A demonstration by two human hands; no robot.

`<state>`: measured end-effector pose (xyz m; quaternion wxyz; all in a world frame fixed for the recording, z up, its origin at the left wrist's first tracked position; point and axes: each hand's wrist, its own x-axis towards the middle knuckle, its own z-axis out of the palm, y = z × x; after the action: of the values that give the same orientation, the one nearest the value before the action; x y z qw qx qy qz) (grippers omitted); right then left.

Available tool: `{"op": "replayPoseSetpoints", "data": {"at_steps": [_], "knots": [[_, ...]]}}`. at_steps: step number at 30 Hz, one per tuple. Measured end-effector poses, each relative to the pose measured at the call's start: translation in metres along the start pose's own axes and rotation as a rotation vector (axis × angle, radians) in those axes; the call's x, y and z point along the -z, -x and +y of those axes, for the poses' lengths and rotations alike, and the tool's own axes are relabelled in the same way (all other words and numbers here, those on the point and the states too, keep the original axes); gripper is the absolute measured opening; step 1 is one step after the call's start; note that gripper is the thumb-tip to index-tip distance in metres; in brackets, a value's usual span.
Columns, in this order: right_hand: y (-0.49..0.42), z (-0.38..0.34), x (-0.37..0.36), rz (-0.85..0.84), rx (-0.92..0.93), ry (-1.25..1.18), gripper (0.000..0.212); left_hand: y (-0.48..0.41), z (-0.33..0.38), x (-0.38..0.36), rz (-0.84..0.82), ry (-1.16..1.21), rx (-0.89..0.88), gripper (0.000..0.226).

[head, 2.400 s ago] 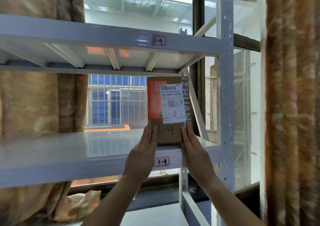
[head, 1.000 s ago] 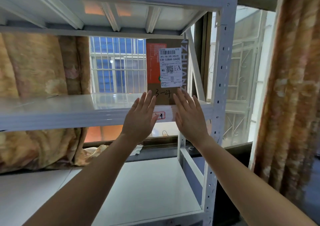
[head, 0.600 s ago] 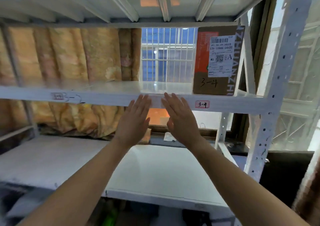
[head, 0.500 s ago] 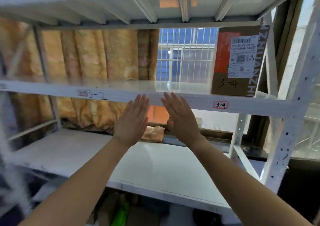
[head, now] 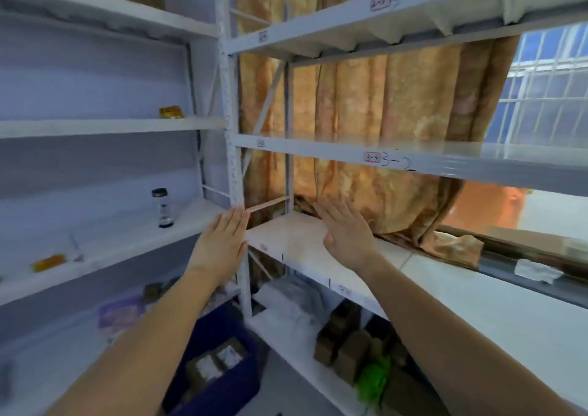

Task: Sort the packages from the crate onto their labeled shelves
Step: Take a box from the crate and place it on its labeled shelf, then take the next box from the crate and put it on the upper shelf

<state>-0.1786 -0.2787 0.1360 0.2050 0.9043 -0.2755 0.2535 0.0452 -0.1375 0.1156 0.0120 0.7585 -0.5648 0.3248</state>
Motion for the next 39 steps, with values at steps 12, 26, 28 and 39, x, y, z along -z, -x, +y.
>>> {"op": "replayPoseSetpoints", "data": {"at_steps": [12, 26, 28, 39], "knots": [[-0.105, -0.202, -0.064, -0.052, 0.116, -0.234, 0.063, 0.121, -0.187, -0.072, -0.154, -0.055, 0.166, 0.062], [-0.225, -0.252, -0.222, -0.202, 0.16, -0.335, 0.063, 0.071, -0.257, -0.21, -0.297, -0.041, 0.241, 0.058], [-0.242, -0.247, -0.248, -0.255, 0.18, -0.313, 0.065, 0.045, -0.263, -0.23, -0.275, -0.014, 0.234, 0.058], [-0.314, -0.225, -0.357, -0.403, 0.256, -0.341, 0.064, -0.056, -0.256, -0.338, -0.373, 0.108, 0.167, 0.059]]}}
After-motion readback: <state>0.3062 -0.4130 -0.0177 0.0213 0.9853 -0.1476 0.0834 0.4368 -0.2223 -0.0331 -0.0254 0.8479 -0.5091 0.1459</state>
